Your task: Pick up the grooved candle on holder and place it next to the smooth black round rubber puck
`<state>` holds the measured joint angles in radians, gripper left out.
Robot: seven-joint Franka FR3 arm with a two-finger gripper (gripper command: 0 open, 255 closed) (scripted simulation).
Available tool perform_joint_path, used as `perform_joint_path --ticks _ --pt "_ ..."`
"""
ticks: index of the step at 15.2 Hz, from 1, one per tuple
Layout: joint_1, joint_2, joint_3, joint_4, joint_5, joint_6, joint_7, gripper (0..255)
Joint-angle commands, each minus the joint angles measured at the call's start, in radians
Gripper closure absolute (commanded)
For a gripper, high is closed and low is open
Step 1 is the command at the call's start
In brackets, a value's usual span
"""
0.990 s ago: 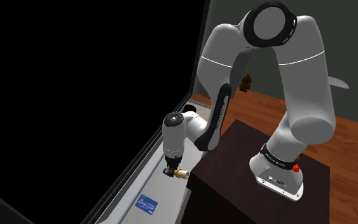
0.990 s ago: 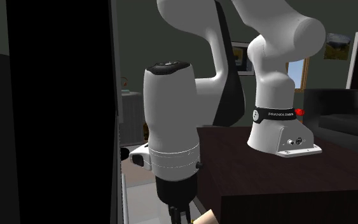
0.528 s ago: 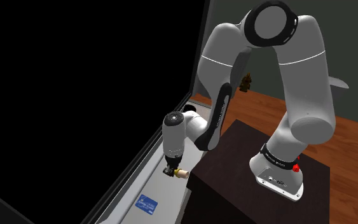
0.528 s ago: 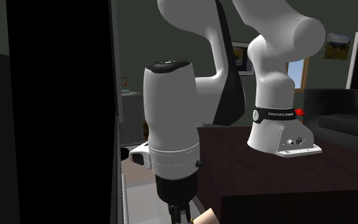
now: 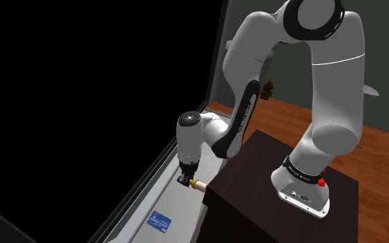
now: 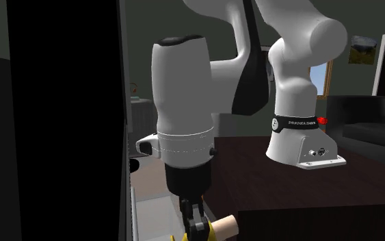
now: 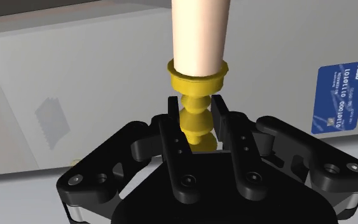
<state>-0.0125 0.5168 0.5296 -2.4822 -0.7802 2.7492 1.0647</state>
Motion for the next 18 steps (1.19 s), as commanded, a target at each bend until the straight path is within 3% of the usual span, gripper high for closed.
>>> perform_joint_path --ticks 1,10,18 --pt "-0.029 -0.033 0.037 -0.022 0.036 -0.015 -0.026 255" --pt "-0.172 -0.175 0.221 -0.075 0.229 -0.088 -0.167 255" --pt "-0.315 -0.324 0.409 -0.103 0.463 -0.158 -0.333 255"
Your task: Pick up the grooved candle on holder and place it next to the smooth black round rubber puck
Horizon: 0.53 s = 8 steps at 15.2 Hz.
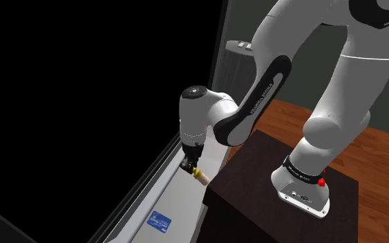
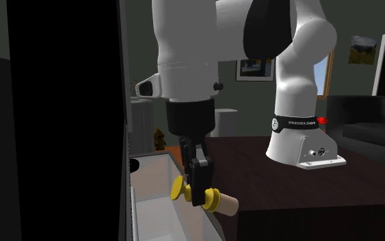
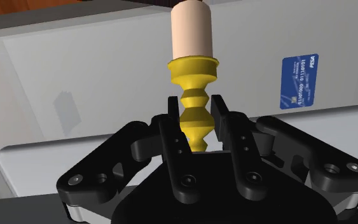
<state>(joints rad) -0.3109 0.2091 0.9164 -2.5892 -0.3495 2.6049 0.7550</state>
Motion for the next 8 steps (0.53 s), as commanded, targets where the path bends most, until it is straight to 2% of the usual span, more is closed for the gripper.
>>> perform_joint_path --ticks 1,5,8 --pt "-0.034 -0.039 0.046 0.001 0.069 -0.023 -0.049 255" --pt "-0.091 -0.139 0.131 -0.003 0.232 -0.067 -0.166 255" --pt "-0.102 -0.22 0.159 0.0 0.358 -0.106 -0.258 255"
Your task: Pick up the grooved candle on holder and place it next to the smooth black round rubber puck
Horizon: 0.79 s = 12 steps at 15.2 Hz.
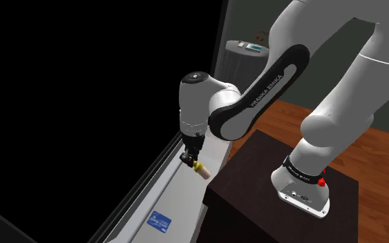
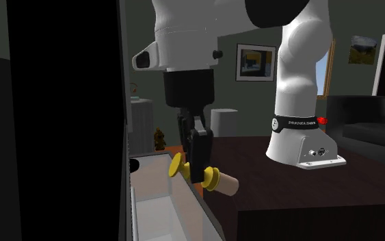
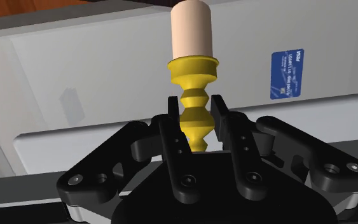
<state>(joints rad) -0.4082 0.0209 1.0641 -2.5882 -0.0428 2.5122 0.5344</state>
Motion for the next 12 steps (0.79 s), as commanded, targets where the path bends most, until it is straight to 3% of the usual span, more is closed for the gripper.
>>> perform_joint_path --ticks 1,6,12 --pt "-0.016 -0.056 -0.001 -0.017 0.084 -0.011 -0.089 255" --pt "-0.051 -0.134 -0.1 -0.076 0.17 -0.001 -0.301 255" --pt "-0.125 -0.156 -0.217 -0.107 0.159 0.011 -0.484 255"
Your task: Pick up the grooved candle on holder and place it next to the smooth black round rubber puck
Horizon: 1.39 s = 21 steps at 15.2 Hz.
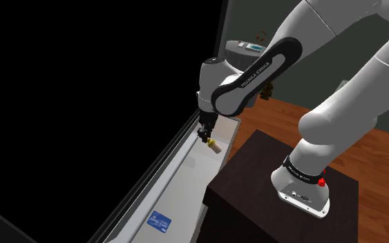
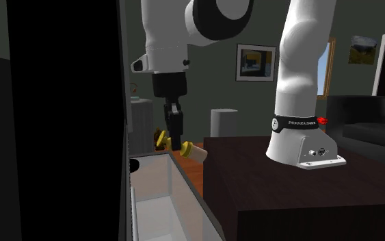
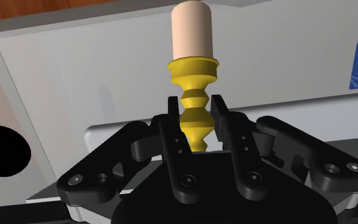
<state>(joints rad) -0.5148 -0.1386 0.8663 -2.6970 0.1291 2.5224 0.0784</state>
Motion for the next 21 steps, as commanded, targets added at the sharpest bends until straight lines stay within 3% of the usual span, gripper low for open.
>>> perform_joint_path --ticks 1,11,21 --pt "-0.035 0.006 -0.038 0.001 -0.023 0.002 -0.054 255" --pt "-0.212 0.095 -0.2 0.069 -0.187 0.009 -0.249 255" --pt "-0.346 0.267 -0.34 0.264 -0.359 -0.034 -0.386 255"
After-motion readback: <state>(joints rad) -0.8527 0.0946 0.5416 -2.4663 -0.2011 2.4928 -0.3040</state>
